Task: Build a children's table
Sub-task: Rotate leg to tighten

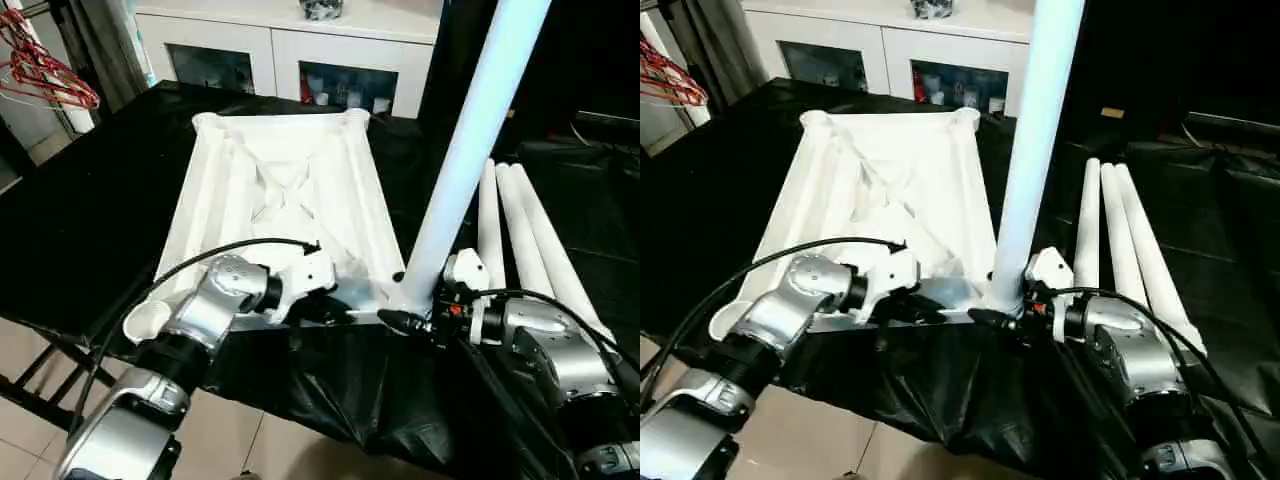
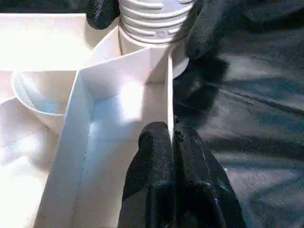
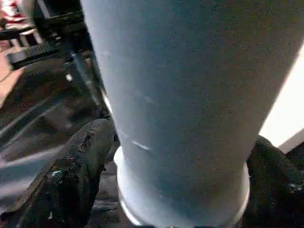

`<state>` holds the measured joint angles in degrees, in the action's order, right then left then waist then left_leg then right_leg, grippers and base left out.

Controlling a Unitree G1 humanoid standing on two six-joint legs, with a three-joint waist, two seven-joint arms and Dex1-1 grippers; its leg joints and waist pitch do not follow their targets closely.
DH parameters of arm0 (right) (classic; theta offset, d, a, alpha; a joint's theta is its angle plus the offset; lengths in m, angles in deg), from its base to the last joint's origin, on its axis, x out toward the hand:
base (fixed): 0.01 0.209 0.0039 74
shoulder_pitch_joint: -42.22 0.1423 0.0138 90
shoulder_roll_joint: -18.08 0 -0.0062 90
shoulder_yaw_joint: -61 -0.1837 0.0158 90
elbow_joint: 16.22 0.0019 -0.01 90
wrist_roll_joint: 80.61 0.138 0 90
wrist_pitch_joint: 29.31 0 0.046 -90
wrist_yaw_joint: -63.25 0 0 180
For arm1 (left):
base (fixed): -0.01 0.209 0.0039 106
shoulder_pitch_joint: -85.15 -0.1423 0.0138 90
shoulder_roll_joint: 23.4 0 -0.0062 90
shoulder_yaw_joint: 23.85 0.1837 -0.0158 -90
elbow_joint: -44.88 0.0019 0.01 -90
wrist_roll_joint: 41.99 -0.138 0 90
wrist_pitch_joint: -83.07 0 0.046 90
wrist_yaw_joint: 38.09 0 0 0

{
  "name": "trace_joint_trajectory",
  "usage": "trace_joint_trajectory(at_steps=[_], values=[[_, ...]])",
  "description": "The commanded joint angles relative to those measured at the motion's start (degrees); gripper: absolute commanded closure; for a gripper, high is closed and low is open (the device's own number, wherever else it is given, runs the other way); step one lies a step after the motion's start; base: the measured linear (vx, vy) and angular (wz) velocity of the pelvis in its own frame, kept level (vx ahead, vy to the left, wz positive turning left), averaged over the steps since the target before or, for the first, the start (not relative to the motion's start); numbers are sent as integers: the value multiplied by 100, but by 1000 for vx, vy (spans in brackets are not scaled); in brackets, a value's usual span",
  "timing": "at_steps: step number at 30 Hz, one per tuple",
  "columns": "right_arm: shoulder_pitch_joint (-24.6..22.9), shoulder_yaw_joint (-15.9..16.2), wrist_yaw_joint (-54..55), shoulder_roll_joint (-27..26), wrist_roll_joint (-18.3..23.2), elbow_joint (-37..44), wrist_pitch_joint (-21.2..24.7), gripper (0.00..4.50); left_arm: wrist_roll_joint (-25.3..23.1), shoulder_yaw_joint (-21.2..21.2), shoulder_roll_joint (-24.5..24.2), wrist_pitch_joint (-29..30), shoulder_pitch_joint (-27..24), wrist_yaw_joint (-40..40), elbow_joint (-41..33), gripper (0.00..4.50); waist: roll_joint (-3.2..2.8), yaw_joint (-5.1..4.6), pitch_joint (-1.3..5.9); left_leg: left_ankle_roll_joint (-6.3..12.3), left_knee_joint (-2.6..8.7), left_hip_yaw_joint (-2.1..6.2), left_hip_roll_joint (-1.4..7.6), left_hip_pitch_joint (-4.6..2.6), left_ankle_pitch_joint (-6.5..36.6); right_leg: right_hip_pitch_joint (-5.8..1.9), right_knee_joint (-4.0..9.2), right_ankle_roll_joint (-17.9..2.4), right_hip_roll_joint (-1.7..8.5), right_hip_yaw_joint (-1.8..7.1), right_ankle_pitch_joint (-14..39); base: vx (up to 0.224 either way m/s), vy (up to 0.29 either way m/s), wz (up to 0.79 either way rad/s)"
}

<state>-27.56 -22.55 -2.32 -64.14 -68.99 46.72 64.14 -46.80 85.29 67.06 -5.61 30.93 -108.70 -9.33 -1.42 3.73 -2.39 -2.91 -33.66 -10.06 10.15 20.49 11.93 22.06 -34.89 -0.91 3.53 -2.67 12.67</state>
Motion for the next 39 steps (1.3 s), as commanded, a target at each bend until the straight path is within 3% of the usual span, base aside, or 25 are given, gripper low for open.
trace_joint_trajectory(at_steps=[1, 6, 7, 9, 13, 16, 17, 19, 20, 21, 22, 23, 24, 26, 28, 30, 34, 39], values=[[-59, 268, -211, 14, -75, -14, 146, 99, 27, 110, -30, -32, 49, -123, -70, 450, 64, 36, 298, 720, 351, 87, 356, 1, 464, -291, 335, -1671, 506, 247, -166, 0, 0, 0], [-77, 334, -300, 23, -84, 20, 143, 142, 37, 89, -137, -91, 66, -224, -21, 450, 86, 55, 300, 722, 346, 83, 356, 0, 426, -291, 325, -1672, 516, 247, -160, 0, 0, 0], [-164, 329, -193, -72, -89, 29, 128, 150, 51, 42, -117, -54, 26, -111, -60, 450, 142, 56, 300, 727, 349, 78, 358, -4, 422, -293, 330, -1664, 512, 246, -142, 0, 0, 0], [-225, 305, -85, -153, -81, 34, 124, 165, 63, 11, -91, -25, -3, -24, -91, 450, 111, 83, 292, 687, 356, 83, 364, -7, 428, -278, 333, -1638, 519, 251, -53, 0, 0, 0], [-231, 52, 997, -648, -165, -206, 95, 171, -64, -102, 217, 64, 36, 758, 9, 450, 158, 64, 257, 521, 396, 87, 361, -26, 697, -257, 391, -1562, 540, 271, 415, 0, 0, 0], [-174, -116, 2049, -1091, -351, -559, -73, 172, -139, -143, 499, 224, 70, 1283, 35, 450, 144, -4, 226, 180, 461, 118, 352, -50, 1003, -245, 471, -1375, 546, 282, 1188, 0, 0, 0], [-149, -144, 2357, -1217, -423, -680, -118, 172, -154, -141, 598, 281, 73, 1414, 25, 450, 150, -23, 226, 162, 462, 118, 347, -44, 1039, -247, 470, -1357, 536, 281, 1219, 0, 0, 0], [-96, -221, 2959, -1519, -504, -923, -148, 172, -220, -128, 818, 400, 83, 1761, 21, 450, 86, -50, 222, 105, 468, 119, 348, -61, 1122, -222, 483, -1344, 528, 295, 1202, 0, 0, 0], [-50, -233, 3409, -1696, -618, -1075, -181, 172, -297, -91, 967, 456, 93, 1996, 29, 450, 117, -65, 212, 82, 471, 118, 336, -59, 1183, -219, 497, -1326, 526, 298, 1269, 0, 0, 0], [-7, -254, 3640, -1801, -653, -1180, -183, 172, -335, -72, 1054, 482, 86, 2132, 19, 450, 69, -74, 219, 56, 471, 114, 329, -69, 1189, -213, 520, -1296, 525, 306, 1288, 0, 0, 0], [23, -271, 3789, -1870, -673, -1251, -183, 172, -358, -59, 1112, 501, 81, 2218, 10, 450, 82, -78, 218, 49, 469, 124, 324, -54, 1190, -226, 506, -1289, 523, 305, 1285, 0, 0, 0], [43, -269, 3913, -1921, -716, -1299, -230, 172, -372, -29, 1151, 507, 65, 2239, -10, 450, 89, -71, 222, 85, 469, 120, 319, -46, 1162, -229, 508, -1252, 518, 306, 1294, 0, 0, 0], [69, -267, 4057, -1975, -791, -1357, -317, 172, -381, 11, 1189, 509, 49, 2232, -29, 450, 35, -57, 228, 114, 460, 122, 314, -54, 1170, -222, 511, -1240, 526, 313, 1292, 0, 0, 0], [86, -317, 4068, -2050, -747, -1376, -365, 117, -381, 38, 1220, 522, 35, 2218, -47, 450, 59, -55, 239, 162, 459, 122, 311, -29, 1114, -239, 511, -1213, 520, 311, 1182, 0, 0, 0], [112, -410, 4063, -2142, -641, -1395, -376, 100, -389, 48, 1251, 532, 25, 2218, -56, 450, 52, -56, 246, 202, 460, 122, 313, -21, 1061, -243, 495, -1219, 513, 308, 1061, 0, 0, 0], [147, -442, 3896, -2064, -597, -1308, -416, 75, -342, 52, 1168, 487, 5, 2029, -94, 450, 1, -59, 252, 220, 465, 125, 326, -31, 1096, -239, 490, -1268, 504, 301, 909, 0, 0, 0], [199, -490, 3678, -1827, -541, -1252, -432, 48, -264, 16, 1044, 272, 5, 1820, -82, 450, 22, -65, 263, 249, 455, 122, 321, -25, 1044, -260, 465, -1339, 504, 301, 652, 0, 0, 0], [141, -351, 2430, -1251, -401, -981, -442, 48, -100, -5, 778, 104, 20, 1274, -125, 450, 39, -23, 297, 552, 383, 97, 311, -2, 667, -302, 393, -1503, 507, 296, -25, 0, 0, 0]])
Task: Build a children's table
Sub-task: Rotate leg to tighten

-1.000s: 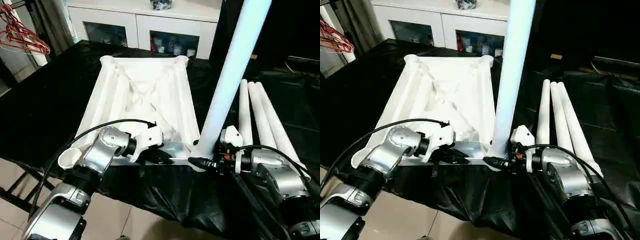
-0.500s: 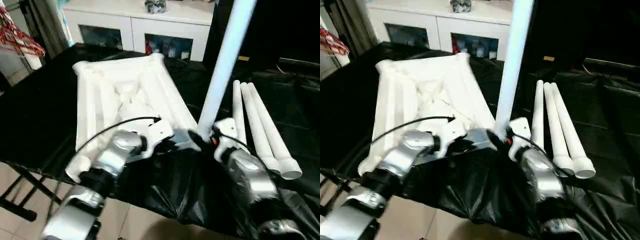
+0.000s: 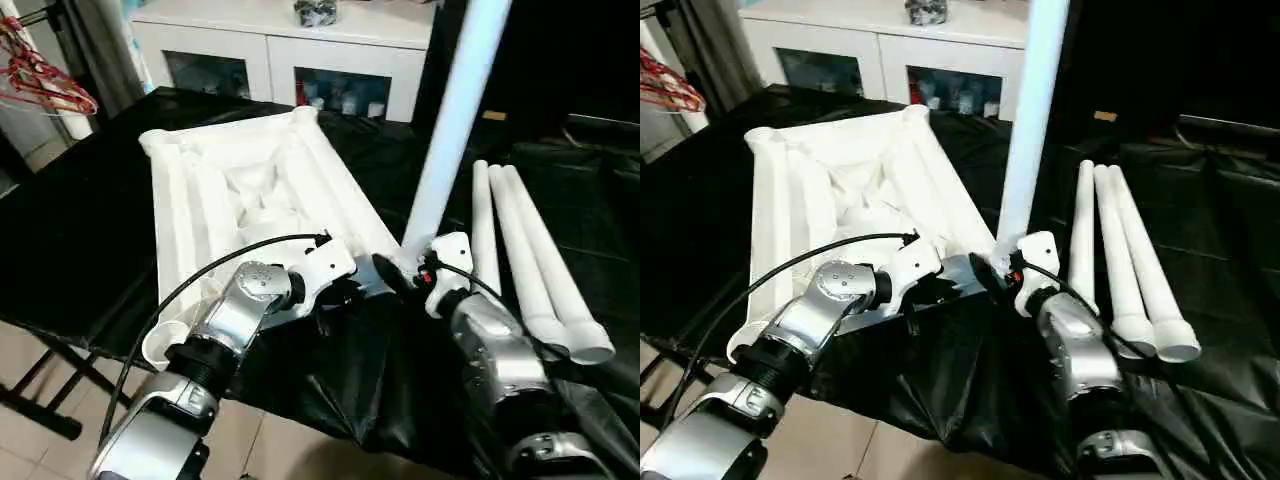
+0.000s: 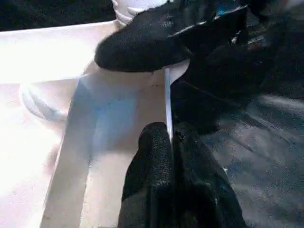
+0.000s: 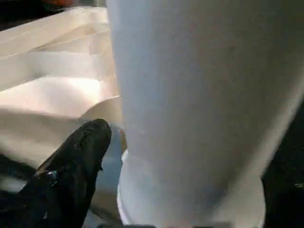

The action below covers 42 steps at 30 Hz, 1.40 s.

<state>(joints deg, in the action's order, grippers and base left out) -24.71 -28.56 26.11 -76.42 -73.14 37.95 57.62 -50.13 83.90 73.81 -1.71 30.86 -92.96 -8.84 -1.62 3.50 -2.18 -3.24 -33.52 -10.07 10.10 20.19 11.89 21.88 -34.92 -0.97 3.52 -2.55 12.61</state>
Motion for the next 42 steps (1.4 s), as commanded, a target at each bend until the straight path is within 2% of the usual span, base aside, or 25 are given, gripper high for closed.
trace_joint_trajectory(at_steps=[1, 3, 5, 8, 9, 12, 14, 16, 17, 18, 19, 23, 27, 30, 32, 34, 35, 36, 38, 39, 41, 42], values=[[-180, 298, -704, 90, 53, -10, 231, 48, 243, 138, 52, -316, 37, -401, -152, 450, 52, 4, 278, 619, 366, 97, 320, 26, 640, -285, 384, -1521, 506, 281, -107, 0, 0, 0], [-271, 447, -1294, 349, 94, 192, 250, 48, 266, 143, -50, -370, 57, -628, -112, 450, 54, 20, 282, 745, 349, 100, 326, 38, 526, -293, 355, -1577, 504, 270, -394, 0, 0, 0], [-337, 588, -1790, 583, 109, 319, 266, 48, 291, 128, -118, -375, 97, -786, -59, 450, 54, 43, 281, 784, 343, 96, 338, 30, 530, -295, 356, -1589, 499, 254, -373, 0, 0, 0], [-384, 799, -2533, 989, 117, 458, 304, 48, 335, 131, -269, -420, 161, -1113, 6, 450, 53, 53, 262, 752, 357, 94, 358, 27, 720, -283, 380, -1608, 500, 238, -41, 0, 0, 0], [-370, 829, -2655, 1049, 114, 457, 334, 48, 345, 137, -313, -429, 176, -1205, 25, 450, 77, 52, 262, 733, 355, 87, 358, 29, 757, -282, 385, -1603, 498, 241, 54, 0, 0, 0], [-341, 866, -2844, 1128, 122, 437, 373, 63, 380, 158, -386, -457, 197, -1352, 53, 450, 74, 69, 268, 695, 352, 89, 357, 28, 722, -277, 386, -1596, 512, 246, 168, 0, 0, 0], [-301, 926, -3143, 1238, 157, 515, 432, 84, 388, 169, -530, -525, 229, -1614, 120, 450, 114, 79, 275, 722, 348, 89, 350, 29, 628, -282, 371, -1601, 499, 238, 78, 0, 0, 0], [-293, 943, -3209, 1256, 170, 542, 450, 91, 380, 173, -572, -532, 235, -1675, 130, 450, 84, 98, 279, 757, 343, 91, 366, 25, 538, -270, 347, -1618, 505, 236, -44, 0, 0, 0], [-286, 978, -3301, 1262, 197, 582, 487, 115, 383, 167, -638, -544, 235, -1753, 129, 450, 152, 118, 279, 781, 338, 83, 362, 32, 493, -279, 338, -1621, 511, 237, -97, 0, 0, 0], [-286, 992, -3330, 1264, 206, 595, 498, 115, 384, 162, -657, -553, 235, -1772, 129, 450, 120, 143, 276, 786, 342, 85, 368, 22, 490, -265, 343, -1616, 520, 235, -37, 0, 0, 0], [-286, 998, -3342, 1265, 210, 599, 502, 122, 384, 160, -664, -557, 235, -1779, 129, 450, 115, 156, 275, 764, 342, 83, 375, 12, 490, -256, 347, -1616, 518, 237, -12, 0, 0, 0], [-315, 1090, -3496, 1249, 191, 648, 541, 161, 422, 149, -782, -542, 198, -1920, 101, 450, 122, 177, 274, 714, 347, 84, 376, 11, 492, -260, 333, -1621, 521, 238, -43, 0, 0, 0], [-387, 1086, -3467, 1207, 198, 699, 588, 171, 424, 152, -815, -580, 172, -1920, 141, 450, 111, 178, 280, 695, 343, 87, 367, 16, 454, -274, 323, -1632, 517, 237, -182, 0, 0, 0], [-466, 977, -3128, 1057, 245, 661, 645, 175, 381, 113, -698, -552, 175, -1643, 181, 450, 118, 181, 275, 693, 345, 84, 372, 16, 467, -267, 325, -1645, 525, 240, -165, 0, 0, 0], [-493, 916, -2892, 952, 234, 608, 642, 175, 350, 86, -623, -530, 182, -1453, 198, 450, 124, 183, 258, 628, 364, 90, 367, 9, 598, -260, 359, -1613, 526, 235, 104, 0, 0, 0], [-457, 741, -2065, 626, 99, 325, 525, 175, 262, 15, -402, -431, 227, -889, 281, 450, 99, 144, 218, 425, 405, 96, 367, -21, 969, -223, 435, -1516, 544, 253, 763, 0, 0, 0], [-457, 741, -2065, 626, 99, 325, 525, 175, 262, 15, -402, -431, 227, -889, 281, 450, 105, 132, 212, 361, 418, 103, 364, -33, 1055, -223, 461, -1479, 550, 258, 951, 0, 0, 0], [-412, 663, -1555, 447, -24, 131, 399, 175, 227, -17, -264, -387, 243, -592, 311, 450, 106, 125, 210, 256, 443, 124, 360, -24, 1112, -240, 481, -1379, 561, 260, 1240, 0, 0, 0], [-325, 518, -736, 117, -135, -149, 325, 175, 190, -58, 0, -244, 258, -145, 314, 450, 91, 67, 183, 113, 476, 134, 348, -20, 1294, -220, 526, -1254, 547, 257, 1637, 0, 0, 0], [-286, 456, -433, -16, -149, -244, 337, 175, 167, -69, 105, -184, 264, 37, 308, 450, 94, 64, 190, 80, 478, 143, 343, -20, 1320, -228, 532, -1202, 553, 256, 1753, 0, 0, 0], [-168, 308, 337, -349, -186, -455, 406, 176, 124, -38, 359, -34, 232, 347, 254, 450, 102, 21, 190, 81, 472, 132, 337, -41, 1325, -188, 556, -1154, 539, 281, 1782, 0, 0, 0], [-158, 297, 392, -372, -188, -474, 412, 176, 121, -35, 375, -28, 230, 365, 253, 450, 102, 7, 189, 99, 475, 137, 327, -31, 1321, -191, 558, -1137, 539, 281, 1804, 0, 0, 0]])
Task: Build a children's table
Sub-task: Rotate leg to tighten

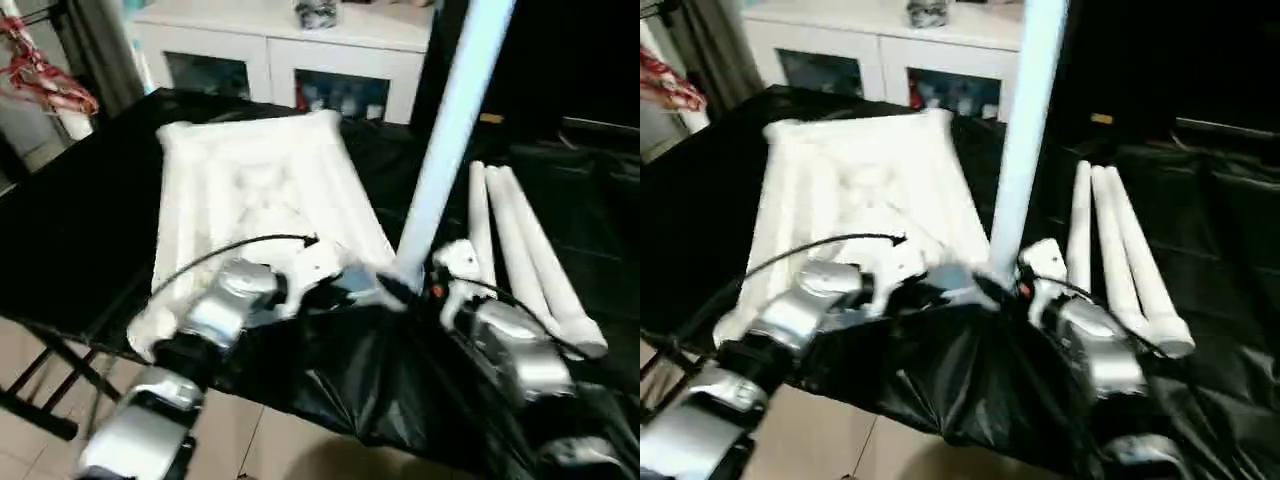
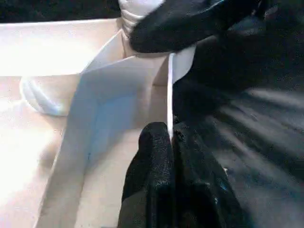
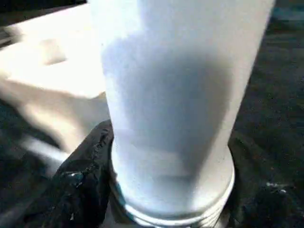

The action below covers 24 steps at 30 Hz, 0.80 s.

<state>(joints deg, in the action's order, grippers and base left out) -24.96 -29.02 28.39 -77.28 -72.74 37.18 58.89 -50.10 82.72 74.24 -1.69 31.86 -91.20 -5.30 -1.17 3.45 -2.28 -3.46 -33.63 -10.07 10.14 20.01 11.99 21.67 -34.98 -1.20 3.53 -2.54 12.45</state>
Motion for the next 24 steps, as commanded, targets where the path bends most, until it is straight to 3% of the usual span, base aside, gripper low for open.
trace_joint_trajectory(at_steps=[1, 4, 5, 6, 7, 11, 13, 14, 18, 24], values=[[-101, 306, 354, -366, -232, -457, 304, 176, 104, 95, 388, -13, 118, 253, -113, 450, 71, 3, 201, 141, 482, 137, 318, 1, 1303, -176, 566, -1093, 534, 279, 1851, 0, 0, 0], [38, 197, 967, -630, -277, -685, 193, 176, 22, 145, 522, 16, 83, 485, -130, 450, 60, -5, 212, 176, 483, 142, 317, 14, 1239, -164, 566, -1033, 545, 284, 1880, 0, 0, 0], [87, 173, 1208, -755, -331, -759, 64, 176, -1, 174, 573, 27, 40, 550, -183, 450, 112, -1, 214, 211, 479, 134, 318, 26, 1180, -174, 569, -1005, 542, 281, 1817, 0, 0, 0], [115, 138, 1294, -847, -343, -802, -48, 120, -9, 187, 598, 28, -3, 552, -244, 450, 74, 7, 212, 225, 483, 135, 324, 12, 1176, -153, 564, -1013, 540, 285, 1762, 0, 0, 0], [120, 119, 1290, -878, -319, -804, -68, 106, -7, 193, 602, 22, -19, 538, -267, 450, 98, 2, 219, 235, 483, 132, 328, 16, 1170, -156, 561, -1019, 547, 286, 1727, 0, 0, 0], [127, 64, 1146, -946, -197, -743, -92, 85, 58, 216, 542, -3, -133, 354, -475, 450, 90, 2, 224, 319, 482, 126, 336, 28, 1083, -164, 523, -1105, 531, 289, 1332, 0, 0, 0], [57, 209, 861, -789, -269, -520, -88, 57, 154, 239, 405, -94, -202, 51, -617, 450, 79, 3, 240, 369, 465, 123, 331, 44, 959, -192, 489, -1155, 529, 289, 1043, 0, 0, 0], [13, 286, 575, -664, -259, -364, -67, 57, 201, 263, 310, -150, -232, -137, -674, 450, 80, 18, 254, 453, 437, 111, 326, 48, 778, -204, 456, -1220, 526, 289, 683, 0, 0, 0], [-75, 413, -5, -417, -187, -123, -30, 57, 234, 312, 159, -216, -266, -406, -725, 450, 81, 31, 274, 635, 402, 97, 312, 52, 520, -237, 398, -1364, 513, 277, 73, 0, 0, 0], [-354, 665, -1557, 288, 50, 396, 118, 57, 345, 318, -119, -211, -306, -975, -864, 450, 89, 76, 270, 788, 387, 91, 338, 48, 506, -253, 381, -1461, 514, 272, -93, 0, 0, 0]])
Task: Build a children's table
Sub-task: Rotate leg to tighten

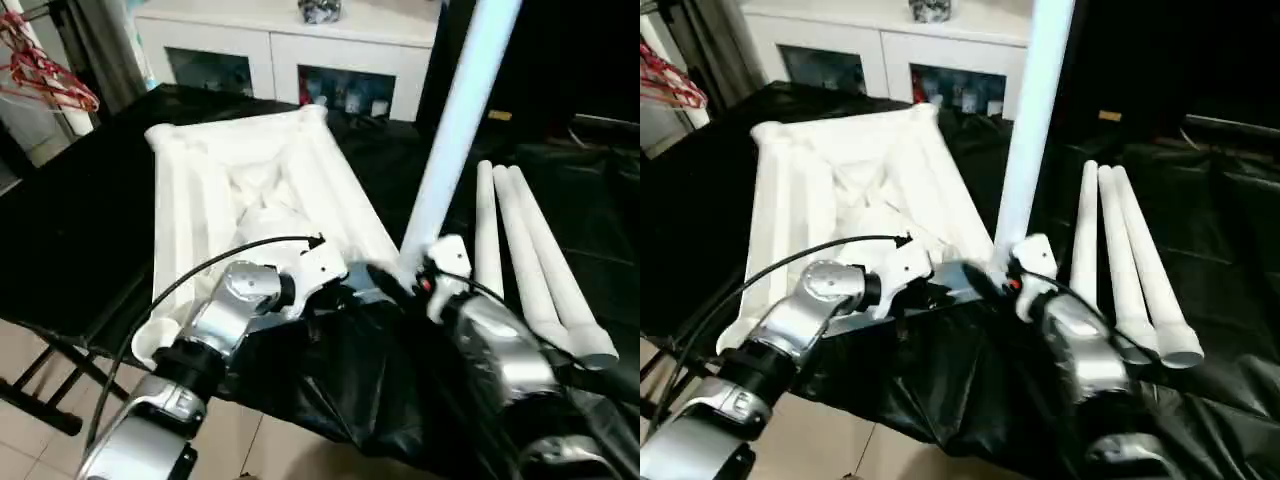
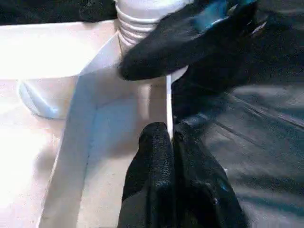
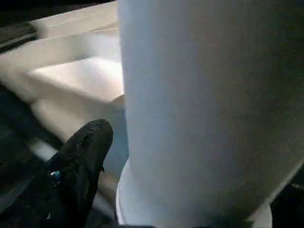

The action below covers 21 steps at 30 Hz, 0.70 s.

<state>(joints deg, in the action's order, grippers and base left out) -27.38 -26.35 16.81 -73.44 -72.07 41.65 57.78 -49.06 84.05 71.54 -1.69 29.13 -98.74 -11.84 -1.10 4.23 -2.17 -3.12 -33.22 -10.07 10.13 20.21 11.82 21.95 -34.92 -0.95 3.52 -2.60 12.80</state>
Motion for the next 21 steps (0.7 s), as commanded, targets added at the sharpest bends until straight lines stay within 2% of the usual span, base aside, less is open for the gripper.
trace_joint_trajectory(at_steps=[1, 5, 7, 8, 9, 11, 13, 14, 18, 21], values=[[-194, 491, -887, 142, 65, 107, 338, 57, 253, 192, 62, -225, -27, -405, -211, 450, 84, 3, 253, 749, 352, 93, 334, 22, 556, -285, 386, -1481, 506, 271, -60, 0, 0, 0], [-335, 750, -1795, 632, 109, 392, 486, 57, 281, 228, -142, -290, 8, -771, -165, 450, 80, 87, 256, 732, 341, 79, 364, 1, 653, -274, 391, -1445, 500, 262, 176, 0, 0, 0], [-322, 768, -2008, 762, 138, 448, 553, 57, 233, 244, -236, -345, 55, -845, -81, 450, 86, 93, 252, 705, 343, 80, 362, 9, 639, -268, 379, -1491, 503, 260, 124, 0, 0, 0], [-317, 766, -2067, 789, 146, 470, 570, 57, 231, 247, -258, -352, 65, -864, -69, 450, 109, 92, 257, 691, 342, 80, 360, 12, 633, -273, 376, -1490, 508, 255, 143, 0, 0, 0], [-317, 766, -2067, 789, 146, 470, 570, 57, 231, 247, -258, -352, 65, -864, -69, 450, 103, 95, 255, 677, 344, 86, 361, 13, 630, -272, 375, -1490, 513, 255, 168, 0, 0, 0], [-307, 771, -2180, 825, 190, 522, 657, 82, 255, 232, -290, -347, 77, -913, -67, 450, 120, 95, 257, 660, 341, 83, 356, 10, 585, -273, 377, -1503, 514, 257, 153, 0, 0, 0], [-296, 785, -2243, 846, 232, 573, 762, 89, 268, 214, -318, -349, 93, -967, -61, 450, 112, 104, 264, 660, 337, 85, 355, 10, 523, -278, 363, -1506, 511, 256, 95, 0, 0, 0], [-294, 792, -2262, 848, 246, 594, 798, 92, 269, 208, -331, -353, 99, -988, -54, 450, 128, 111, 270, 681, 331, 85, 355, 11, 454, -281, 345, -1509, 508, 253, 5, 0, 0, 0], [-296, 822, -2327, 861, 270, 663, 898, 132, 262, 237, -386, -403, 136, -1040, 30, 450, 74, 107, 265, 670, 330, 87, 355, 5, 501, -272, 356, -1542, 507, 246, -18, 0, 0, 0], [-323, 805, -2330, 864, 277, 687, 935, 153, 248, 245, -388, -430, 138, -1047, 72, 450, 85, 104, 264, 608, 334, 87, 357, 3, 568, -278, 358, -1550, 509, 250, 21, 0, 0, 0]])
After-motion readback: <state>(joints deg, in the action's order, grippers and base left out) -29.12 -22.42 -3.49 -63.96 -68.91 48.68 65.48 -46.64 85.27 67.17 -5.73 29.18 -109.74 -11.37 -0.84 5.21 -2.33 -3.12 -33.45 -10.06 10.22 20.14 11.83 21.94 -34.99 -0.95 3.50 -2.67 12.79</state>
